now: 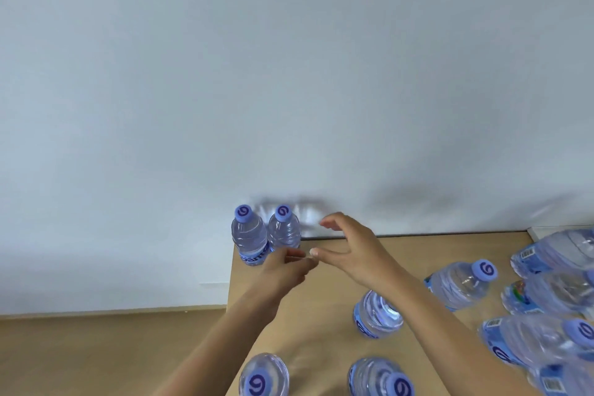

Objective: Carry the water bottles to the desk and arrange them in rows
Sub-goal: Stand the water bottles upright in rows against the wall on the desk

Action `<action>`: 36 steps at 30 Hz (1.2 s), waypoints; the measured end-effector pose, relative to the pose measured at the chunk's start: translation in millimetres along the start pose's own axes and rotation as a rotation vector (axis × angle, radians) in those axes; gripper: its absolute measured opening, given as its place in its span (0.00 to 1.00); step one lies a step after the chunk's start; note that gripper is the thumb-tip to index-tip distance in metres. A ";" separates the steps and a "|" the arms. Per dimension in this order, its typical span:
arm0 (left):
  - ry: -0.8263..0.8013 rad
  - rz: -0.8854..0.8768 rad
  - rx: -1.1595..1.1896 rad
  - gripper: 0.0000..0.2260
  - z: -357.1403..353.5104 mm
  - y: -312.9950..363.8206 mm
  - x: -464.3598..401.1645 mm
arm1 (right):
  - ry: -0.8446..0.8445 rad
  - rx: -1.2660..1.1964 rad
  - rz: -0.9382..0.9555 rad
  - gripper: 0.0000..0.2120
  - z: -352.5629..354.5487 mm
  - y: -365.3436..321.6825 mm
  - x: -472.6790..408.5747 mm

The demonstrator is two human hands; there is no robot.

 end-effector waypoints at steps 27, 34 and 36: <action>0.012 -0.198 -0.352 0.14 -70.2 0.2 77.8 | 0.143 -0.444 -0.107 0.06 19.7 55.8 85.2; -0.062 -0.253 -0.411 0.30 -86.3 21.3 80.9 | 0.108 -0.485 0.093 0.05 97.6 -35.0 83.3; -0.082 -0.309 -0.378 0.30 -92.3 38.5 84.8 | 0.101 -0.512 0.142 0.08 119.5 -63.8 85.4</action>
Point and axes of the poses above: each hand's wrist, its own x-axis away from the middle knuckle, its own z-axis out of the back of the hand, y = z × x, the point moved 2 cm from there along -x, towards the middle knuckle, and after that the axes turned 8 degrees about -y, right-handed, at the moved point
